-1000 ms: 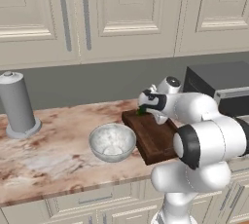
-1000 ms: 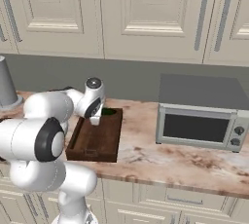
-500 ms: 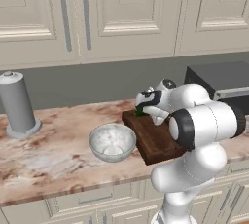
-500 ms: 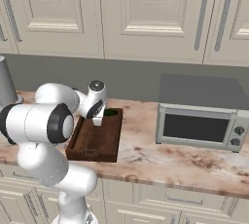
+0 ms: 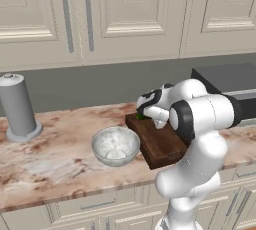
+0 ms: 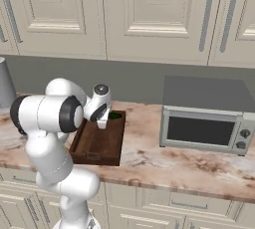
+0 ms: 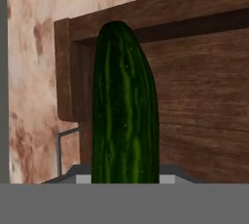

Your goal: Place the two vegetables and bowl onto the tray for setting up a vegetable dip station.

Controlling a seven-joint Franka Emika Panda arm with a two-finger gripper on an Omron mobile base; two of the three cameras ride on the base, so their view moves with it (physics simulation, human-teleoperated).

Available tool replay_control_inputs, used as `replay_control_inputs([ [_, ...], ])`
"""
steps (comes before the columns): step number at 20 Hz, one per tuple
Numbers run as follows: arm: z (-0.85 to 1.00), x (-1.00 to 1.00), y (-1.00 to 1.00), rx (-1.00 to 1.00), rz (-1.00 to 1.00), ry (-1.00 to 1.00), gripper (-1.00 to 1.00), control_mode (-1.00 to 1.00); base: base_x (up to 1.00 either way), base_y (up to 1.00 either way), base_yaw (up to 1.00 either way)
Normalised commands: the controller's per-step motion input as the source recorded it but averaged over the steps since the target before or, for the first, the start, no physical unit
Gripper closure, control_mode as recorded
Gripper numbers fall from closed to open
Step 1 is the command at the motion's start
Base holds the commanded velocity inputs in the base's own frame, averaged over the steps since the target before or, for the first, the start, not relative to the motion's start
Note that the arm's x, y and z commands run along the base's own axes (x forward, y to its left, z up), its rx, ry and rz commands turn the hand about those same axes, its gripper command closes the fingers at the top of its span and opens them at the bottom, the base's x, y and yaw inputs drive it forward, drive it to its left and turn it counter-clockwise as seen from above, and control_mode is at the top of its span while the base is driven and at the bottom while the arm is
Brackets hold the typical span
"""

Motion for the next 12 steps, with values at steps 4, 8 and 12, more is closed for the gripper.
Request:
replay_control_inputs([
  [4, -0.14, 0.26, 0.00, 0.00, 0.00, 0.00, 1.00, -1.00, 0.00, 0.00, 0.00],
  [8, -0.10, 0.17, 0.00, 0.00, 0.00, 0.00, 1.00, -1.00, 0.00, 0.00, 0.00],
  [12, -0.10, 0.15, 0.00, 0.00, 0.00, 0.00, 1.00, -1.00, 0.00, 0.00, 0.00],
])
